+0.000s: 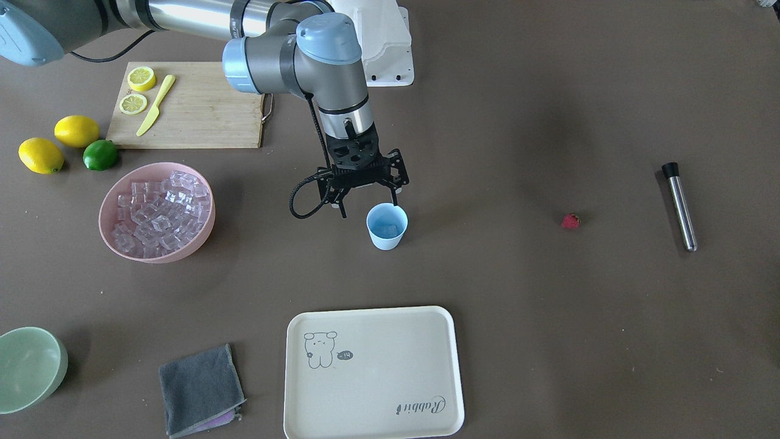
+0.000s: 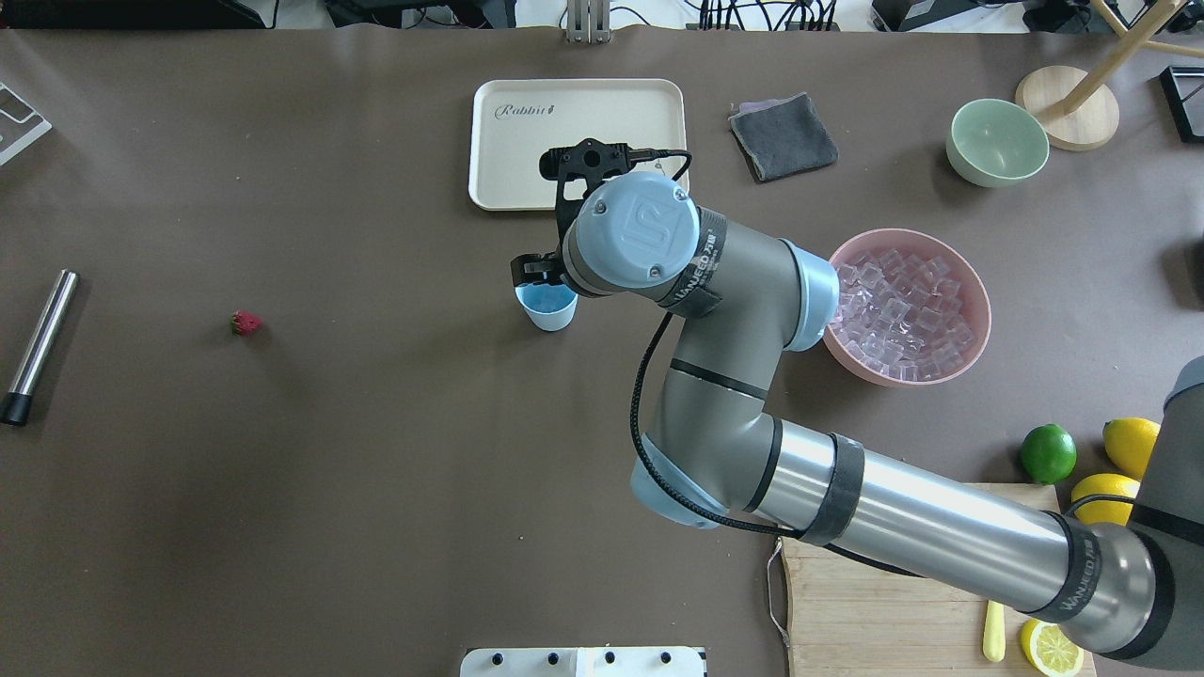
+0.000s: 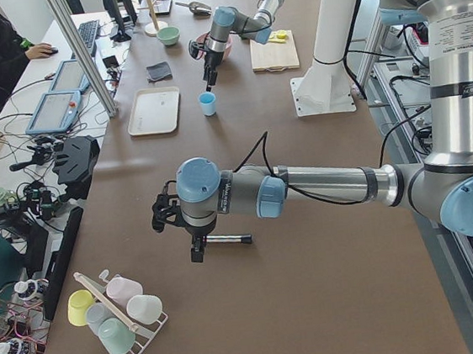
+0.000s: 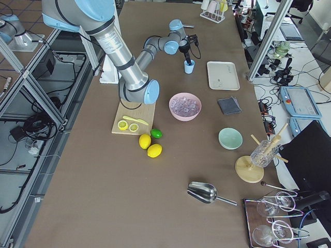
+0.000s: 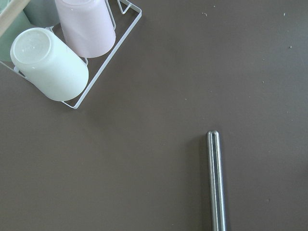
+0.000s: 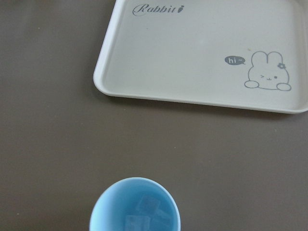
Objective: Mash ice and strawberries in cup
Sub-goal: 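Withdraw the right arm to rest while the left arm moves toward the strawberry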
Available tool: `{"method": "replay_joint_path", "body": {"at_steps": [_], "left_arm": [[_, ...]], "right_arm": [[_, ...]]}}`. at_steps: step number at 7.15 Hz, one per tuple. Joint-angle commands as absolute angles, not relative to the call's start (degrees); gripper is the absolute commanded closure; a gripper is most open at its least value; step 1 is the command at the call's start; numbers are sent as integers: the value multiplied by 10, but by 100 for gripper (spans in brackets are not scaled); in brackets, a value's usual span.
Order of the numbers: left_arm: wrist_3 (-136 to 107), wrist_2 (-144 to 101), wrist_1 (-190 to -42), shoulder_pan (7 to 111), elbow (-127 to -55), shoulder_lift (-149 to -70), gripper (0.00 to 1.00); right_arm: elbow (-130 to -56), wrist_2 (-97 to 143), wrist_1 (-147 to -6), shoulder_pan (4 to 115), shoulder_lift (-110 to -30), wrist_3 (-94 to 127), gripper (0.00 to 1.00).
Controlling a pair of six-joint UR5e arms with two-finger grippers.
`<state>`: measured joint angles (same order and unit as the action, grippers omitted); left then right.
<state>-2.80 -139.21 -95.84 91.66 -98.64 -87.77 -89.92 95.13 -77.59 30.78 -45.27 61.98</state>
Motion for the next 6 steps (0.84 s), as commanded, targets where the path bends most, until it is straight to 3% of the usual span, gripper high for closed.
{"method": "replay_joint_path", "body": {"at_steps": [1, 3, 6], "left_arm": [[-110, -1390, -998, 863, -987, -885, 2], [-220, -1383, -1068, 795, -986, -887, 2], [-350, -1325, -1091, 682, -995, -934, 3]], "right_arm": [[-996, 1053, -776, 387, -566, 535, 2], [-1056, 1165, -772, 487, -674, 424, 2], [-1075, 1295, -772, 634, -808, 237, 2]]}}
